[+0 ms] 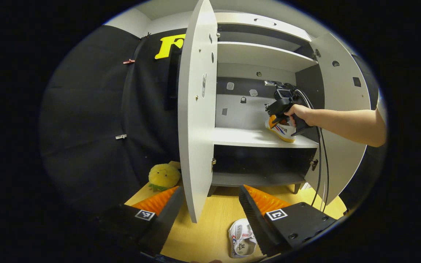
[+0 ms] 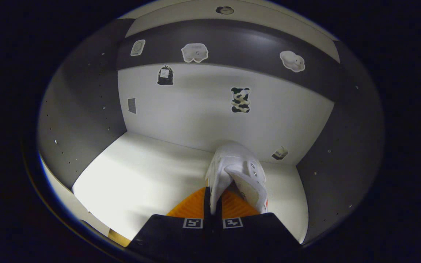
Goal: Grab one shoe with the right hand and put it into the shoe cabinet, grab the other shoe with the left hand and put it into the shoe cabinet; then close the right door with the right hand and the left door with the left hand.
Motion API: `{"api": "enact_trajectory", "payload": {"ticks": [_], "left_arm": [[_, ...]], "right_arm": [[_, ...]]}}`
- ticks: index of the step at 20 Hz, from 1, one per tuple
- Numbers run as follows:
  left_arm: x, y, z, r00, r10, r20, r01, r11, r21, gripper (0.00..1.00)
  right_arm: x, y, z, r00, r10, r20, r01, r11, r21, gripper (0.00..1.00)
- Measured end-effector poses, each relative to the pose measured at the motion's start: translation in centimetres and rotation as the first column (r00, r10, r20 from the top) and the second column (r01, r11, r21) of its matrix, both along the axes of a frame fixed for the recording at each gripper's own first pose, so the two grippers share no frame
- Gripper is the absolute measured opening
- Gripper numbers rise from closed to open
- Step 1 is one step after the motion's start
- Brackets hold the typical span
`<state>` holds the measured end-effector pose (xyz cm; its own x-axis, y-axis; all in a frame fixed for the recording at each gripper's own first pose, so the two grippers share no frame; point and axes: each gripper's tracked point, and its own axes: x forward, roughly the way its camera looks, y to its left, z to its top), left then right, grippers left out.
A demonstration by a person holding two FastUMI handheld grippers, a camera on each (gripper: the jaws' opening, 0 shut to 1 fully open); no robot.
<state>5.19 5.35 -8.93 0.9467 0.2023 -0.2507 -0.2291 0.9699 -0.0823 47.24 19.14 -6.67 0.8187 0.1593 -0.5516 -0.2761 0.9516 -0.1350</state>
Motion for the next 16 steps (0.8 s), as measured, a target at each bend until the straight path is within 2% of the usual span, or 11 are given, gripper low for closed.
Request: {"api": "enact_trajectory", "payload": {"ticks": [3, 7, 8, 9, 11, 13, 14, 16], "left_arm": [[-0.8, 0.4, -0.7, 1.0, 0.016, -0.014, -0.016, 1.0, -0.007, 0.94], [-2.2, 0.9, -1.7, 0.999, 0.032, -0.035, -0.033, 0.999, -0.016, 0.95], [-2.4, 0.9, -1.7, 0.999, 0.031, -0.035, -0.032, 0.999, -0.022, 0.95], [-2.6, 0.8, -1.7, 0.999, 0.026, -0.034, -0.027, 0.999, -0.024, 0.95], [-2.8, 0.6, -1.7, 0.999, 0.011, -0.032, -0.011, 1.0, -0.011, 0.95], [-3.0, 0.4, -1.4, 1.0, -0.012, -0.022, 0.012, 1.0, 0.008, 0.95], [-3.1, 0.1, -1.3, 0.999, -0.028, -0.017, 0.028, 1.0, 0.014, 0.95], [-3.4, -0.4, -1.6, 0.998, -0.062, -0.018, 0.062, 0.998, 0.021, 0.95]], "right_arm": [[-0.7, 0.3, -1.1, 0.997, -0.031, -0.066, 0.033, 0.999, 0.029, 0.08], [-2.0, -0.2, 0.4, 1.0, -0.025, -0.006, 0.025, 0.999, -0.025, 0.25], [-2.7, 0.2, 0.7, 1.0, -0.019, -0.013, 0.019, 1.0, 0.003, 0.37], [-3.7, 0.5, 0.8, 0.999, -0.013, -0.031, 0.014, 1.0, 0.026, 0.41], [-5.6, 0.5, 1.4, 1.0, 0.002, -0.024, -0.002, 0.999, 0.035, 0.8], [-7.5, -0.1, 2.7, 0.999, 0.009, 0.04, -0.01, 1.0, 0.008, 0.89], [-8.3, -0.2, 3.5, 0.997, 0.016, 0.075, -0.016, 1.0, 0.005, 1.0], [-10.7, -0.4, 5.4, 0.99, 0.027, 0.135, -0.03, 0.999, 0.021, 0.99]]}}
